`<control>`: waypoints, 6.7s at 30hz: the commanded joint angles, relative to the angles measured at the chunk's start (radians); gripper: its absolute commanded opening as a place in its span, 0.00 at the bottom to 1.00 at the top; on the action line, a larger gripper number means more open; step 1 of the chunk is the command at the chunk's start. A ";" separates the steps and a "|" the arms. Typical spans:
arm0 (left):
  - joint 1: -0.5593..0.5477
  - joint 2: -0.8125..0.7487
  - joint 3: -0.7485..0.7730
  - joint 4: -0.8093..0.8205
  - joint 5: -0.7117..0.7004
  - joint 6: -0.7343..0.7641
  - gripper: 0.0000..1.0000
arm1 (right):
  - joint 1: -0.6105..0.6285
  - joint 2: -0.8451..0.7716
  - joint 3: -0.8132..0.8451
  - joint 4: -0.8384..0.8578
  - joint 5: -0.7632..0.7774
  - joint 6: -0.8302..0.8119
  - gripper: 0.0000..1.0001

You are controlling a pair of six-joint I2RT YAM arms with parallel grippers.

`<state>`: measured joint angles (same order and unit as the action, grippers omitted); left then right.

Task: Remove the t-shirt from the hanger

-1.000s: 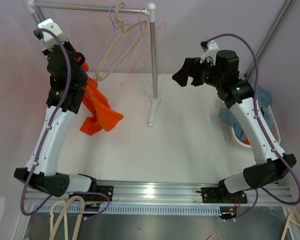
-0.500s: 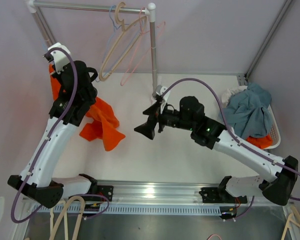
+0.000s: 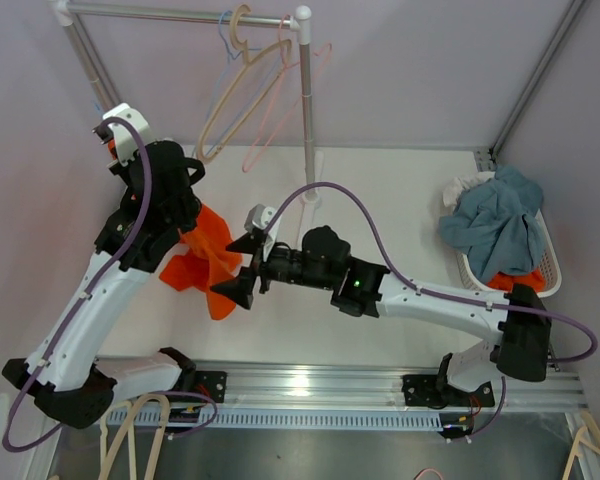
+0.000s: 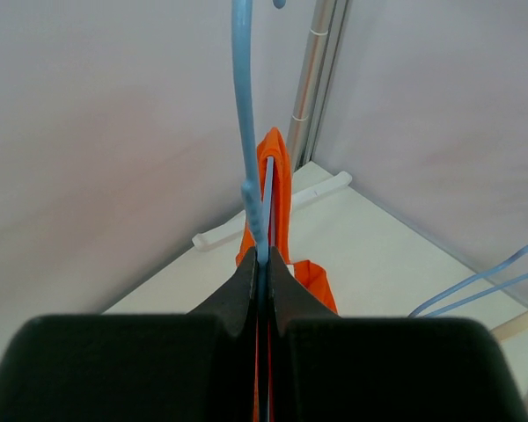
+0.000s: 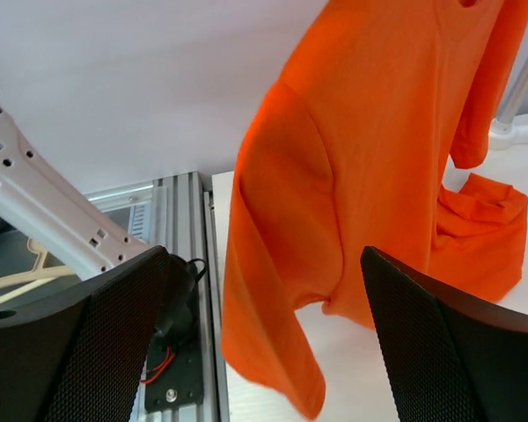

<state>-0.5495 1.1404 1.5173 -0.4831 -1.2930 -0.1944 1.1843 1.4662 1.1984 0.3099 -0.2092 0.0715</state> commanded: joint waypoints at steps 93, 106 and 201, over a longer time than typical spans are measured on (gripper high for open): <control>-0.082 -0.413 0.259 -0.459 0.592 -0.076 0.01 | -0.091 1.034 1.087 -1.115 0.257 0.062 0.99; -0.082 -0.421 0.169 -0.407 0.583 -0.069 0.01 | -0.052 1.065 0.985 -1.135 0.104 0.030 0.61; 0.412 0.449 0.538 0.252 1.158 0.164 0.01 | -1.335 -0.083 0.406 -0.976 0.412 0.272 1.00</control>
<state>-0.1158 1.5631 1.9644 -0.3050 -0.1020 -0.0845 -0.1699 1.4399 1.6123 -0.6991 0.2783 0.3737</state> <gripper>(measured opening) 0.010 0.993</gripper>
